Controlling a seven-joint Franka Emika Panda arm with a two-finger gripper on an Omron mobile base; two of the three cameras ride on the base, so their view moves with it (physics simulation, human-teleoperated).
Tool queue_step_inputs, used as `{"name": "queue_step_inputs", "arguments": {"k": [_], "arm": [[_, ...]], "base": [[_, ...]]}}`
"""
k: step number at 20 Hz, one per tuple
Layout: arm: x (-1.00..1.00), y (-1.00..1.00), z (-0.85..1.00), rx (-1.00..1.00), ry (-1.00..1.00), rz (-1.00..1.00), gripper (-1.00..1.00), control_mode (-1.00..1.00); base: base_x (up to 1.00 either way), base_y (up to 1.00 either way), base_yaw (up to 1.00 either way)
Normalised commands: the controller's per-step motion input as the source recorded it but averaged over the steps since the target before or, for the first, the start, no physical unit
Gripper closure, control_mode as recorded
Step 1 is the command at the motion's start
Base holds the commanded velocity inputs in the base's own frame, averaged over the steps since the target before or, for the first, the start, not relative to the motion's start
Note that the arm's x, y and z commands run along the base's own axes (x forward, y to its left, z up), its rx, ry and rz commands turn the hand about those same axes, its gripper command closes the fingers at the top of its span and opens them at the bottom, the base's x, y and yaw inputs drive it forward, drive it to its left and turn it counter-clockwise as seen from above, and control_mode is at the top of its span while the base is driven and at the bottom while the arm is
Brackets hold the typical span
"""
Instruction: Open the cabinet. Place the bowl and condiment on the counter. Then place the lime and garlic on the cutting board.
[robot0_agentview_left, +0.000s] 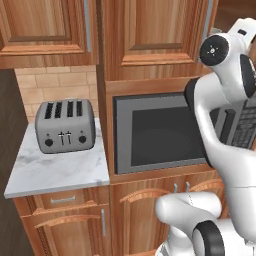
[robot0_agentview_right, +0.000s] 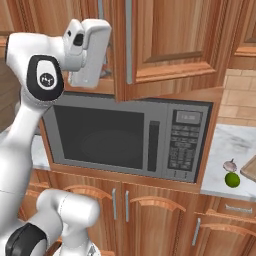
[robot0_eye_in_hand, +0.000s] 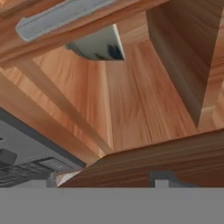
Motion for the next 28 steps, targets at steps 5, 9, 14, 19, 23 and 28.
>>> {"name": "queue_step_inputs", "arguments": {"k": [5,9,14,19,23,28], "arm": [[-0.49,-0.64,-0.17,0.00,0.00,-0.10,-1.00,-1.00],[-0.31,-0.60,-0.13,0.00,0.00,-0.08,-1.00,-1.00],[-0.26,-0.62,-0.05,0.00,0.00,-0.06,-1.00,-1.00],[-0.19,-0.61,-0.01,0.00,0.00,-0.06,-1.00,-1.00],[-0.08,-0.60,-0.02,0.00,0.00,-0.08,-1.00,-1.00],[0.00,-0.54,-0.10,0.00,0.00,-0.08,-1.00,-1.00]], "base": [[0.00,0.00,0.00],[0.00,0.00,0.00],[0.00,0.00,0.00],[0.00,0.00,0.00],[0.00,0.00,0.00],[0.00,0.00,0.00]]}}
